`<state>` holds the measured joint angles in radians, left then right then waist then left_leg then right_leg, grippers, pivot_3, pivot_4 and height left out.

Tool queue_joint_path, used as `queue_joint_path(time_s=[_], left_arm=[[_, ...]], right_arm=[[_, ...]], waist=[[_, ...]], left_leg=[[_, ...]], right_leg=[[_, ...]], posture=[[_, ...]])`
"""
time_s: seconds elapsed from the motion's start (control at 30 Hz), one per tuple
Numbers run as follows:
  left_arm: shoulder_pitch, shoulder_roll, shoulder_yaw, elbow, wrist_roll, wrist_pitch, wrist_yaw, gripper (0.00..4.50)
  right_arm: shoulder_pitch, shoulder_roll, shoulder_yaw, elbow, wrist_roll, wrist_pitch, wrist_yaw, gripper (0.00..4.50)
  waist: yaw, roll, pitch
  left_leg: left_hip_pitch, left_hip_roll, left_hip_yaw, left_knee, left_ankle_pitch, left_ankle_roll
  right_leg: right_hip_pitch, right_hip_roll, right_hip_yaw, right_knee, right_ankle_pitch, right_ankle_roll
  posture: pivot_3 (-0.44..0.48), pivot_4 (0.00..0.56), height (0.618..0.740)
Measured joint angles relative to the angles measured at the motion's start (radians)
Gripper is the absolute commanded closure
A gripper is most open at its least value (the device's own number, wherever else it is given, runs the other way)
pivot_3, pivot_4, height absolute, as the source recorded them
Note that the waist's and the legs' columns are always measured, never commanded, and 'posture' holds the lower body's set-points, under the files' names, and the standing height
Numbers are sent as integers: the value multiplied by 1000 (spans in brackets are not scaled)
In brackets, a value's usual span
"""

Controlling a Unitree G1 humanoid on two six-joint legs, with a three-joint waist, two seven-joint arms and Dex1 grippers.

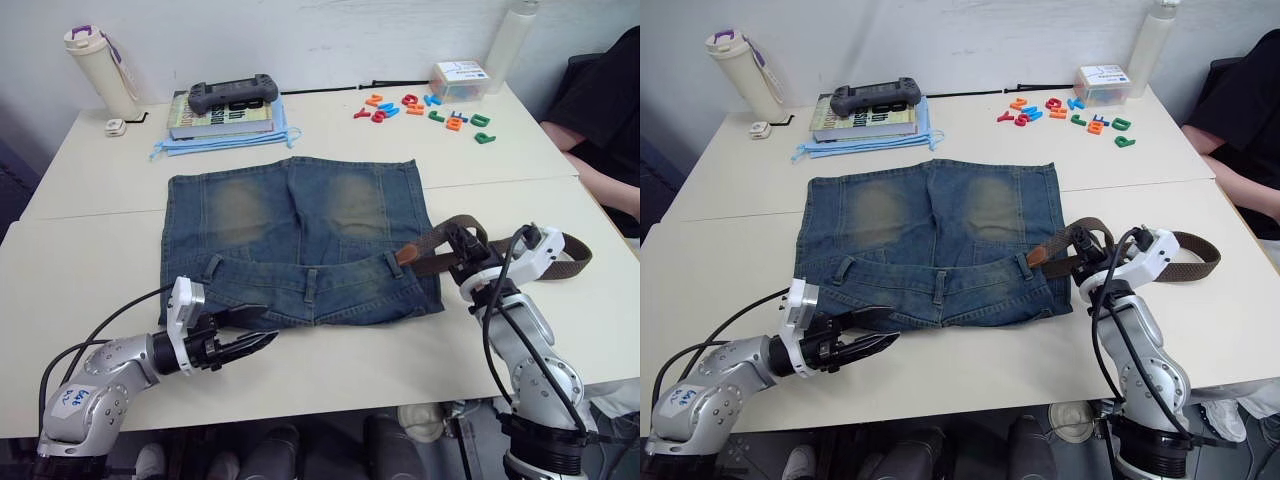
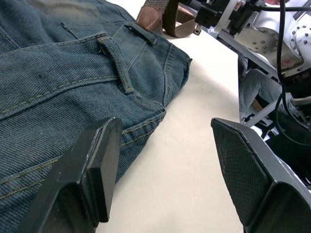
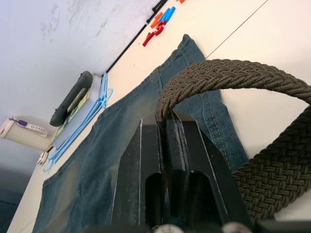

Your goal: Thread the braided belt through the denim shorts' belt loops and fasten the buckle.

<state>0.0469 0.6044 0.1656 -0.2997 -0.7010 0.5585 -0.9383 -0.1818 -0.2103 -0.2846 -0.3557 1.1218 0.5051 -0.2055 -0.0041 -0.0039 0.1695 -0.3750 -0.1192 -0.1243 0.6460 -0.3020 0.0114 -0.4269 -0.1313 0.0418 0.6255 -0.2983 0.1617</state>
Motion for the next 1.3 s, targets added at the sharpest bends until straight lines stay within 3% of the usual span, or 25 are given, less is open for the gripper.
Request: queue_joint_path(time_s=[0.27,0.53,0.87,1.3], left_arm=[[1,-5,-9,10,9,-32,-5,1230],[-45,-8,-23,-57,-19,57,76,1230],[-45,-8,-23,-89,-39,92,107,1230],[-78,-8,-22,-135,-82,149,167,1230]], right_arm=[[1,15,11,19,-50,8,24,4500],[3,30,20,38,-87,19,44,4500],[0,-19,-25,37,-106,44,50,4500],[-26,-23,107,-49,-295,66,57,4500]], waist=[[0,0,0],[-3,0,0],[0,0,0],[-1,0,0]], left_leg=[[0,0,0,0,0,0],[0,1,0,-1,0,0],[0,2,0,0,-1,-1],[0,2,0,-1,-1,-1]], right_leg=[[0,0,0,0,0,0],[-1,1,0,0,0,0],[0,1,0,0,0,-1],[-1,2,0,0,0,-1]], posture=[[0,150,740],[0,150,740],[0,150,740],[0,150,740]])
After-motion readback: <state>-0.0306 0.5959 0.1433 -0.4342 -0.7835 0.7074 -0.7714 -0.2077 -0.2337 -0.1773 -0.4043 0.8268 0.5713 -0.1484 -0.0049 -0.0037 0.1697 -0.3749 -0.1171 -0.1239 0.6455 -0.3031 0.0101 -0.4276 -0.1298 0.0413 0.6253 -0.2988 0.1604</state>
